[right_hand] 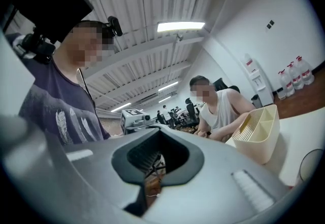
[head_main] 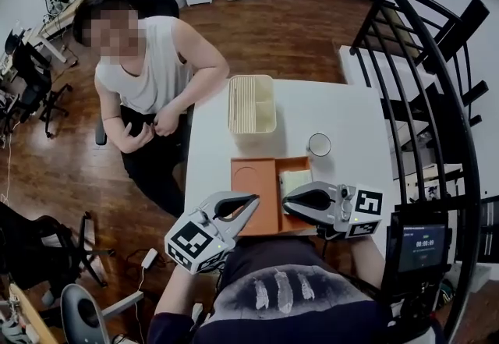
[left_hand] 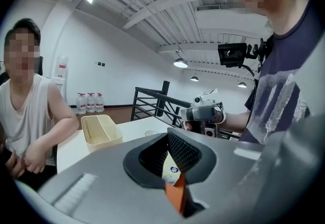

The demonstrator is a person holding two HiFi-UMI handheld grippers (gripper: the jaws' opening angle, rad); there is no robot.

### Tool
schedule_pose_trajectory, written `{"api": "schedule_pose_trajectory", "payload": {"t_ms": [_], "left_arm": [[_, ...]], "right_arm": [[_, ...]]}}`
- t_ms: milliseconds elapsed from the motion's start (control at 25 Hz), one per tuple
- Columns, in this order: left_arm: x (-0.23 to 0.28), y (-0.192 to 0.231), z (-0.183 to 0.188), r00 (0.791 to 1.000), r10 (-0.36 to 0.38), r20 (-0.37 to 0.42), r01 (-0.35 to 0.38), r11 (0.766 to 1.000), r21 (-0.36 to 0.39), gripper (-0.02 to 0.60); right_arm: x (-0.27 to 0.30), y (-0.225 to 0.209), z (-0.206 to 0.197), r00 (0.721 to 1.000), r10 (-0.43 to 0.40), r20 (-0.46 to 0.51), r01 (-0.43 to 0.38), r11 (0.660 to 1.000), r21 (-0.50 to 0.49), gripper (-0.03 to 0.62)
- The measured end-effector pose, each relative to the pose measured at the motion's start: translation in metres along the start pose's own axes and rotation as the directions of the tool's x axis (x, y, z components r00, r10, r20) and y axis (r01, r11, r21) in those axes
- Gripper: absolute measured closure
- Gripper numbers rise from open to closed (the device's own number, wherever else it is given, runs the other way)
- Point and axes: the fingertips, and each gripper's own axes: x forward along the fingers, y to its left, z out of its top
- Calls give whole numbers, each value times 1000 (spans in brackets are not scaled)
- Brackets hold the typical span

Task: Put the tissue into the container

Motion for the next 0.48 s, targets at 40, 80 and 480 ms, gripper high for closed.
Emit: {"api": "schedule_pose_trajectory", "payload": {"t_ms": [40, 80, 480], "left_arm": [[-1, 1, 2, 1000, 5, 5, -5, 1000, 2, 568], [-2, 2, 3, 1000, 10, 7, -10, 1000, 4, 568], [-14, -4, 6, 1000, 25, 7, -25, 999, 22, 568]], "right_arm": [[1, 1, 0, 1000, 4, 0, -4, 1000, -1, 591], [1, 2, -1, 1000, 6, 2, -6, 1000, -2, 591], [2, 8, -3, 1000, 18, -1, -18, 1000, -4, 591]]}}
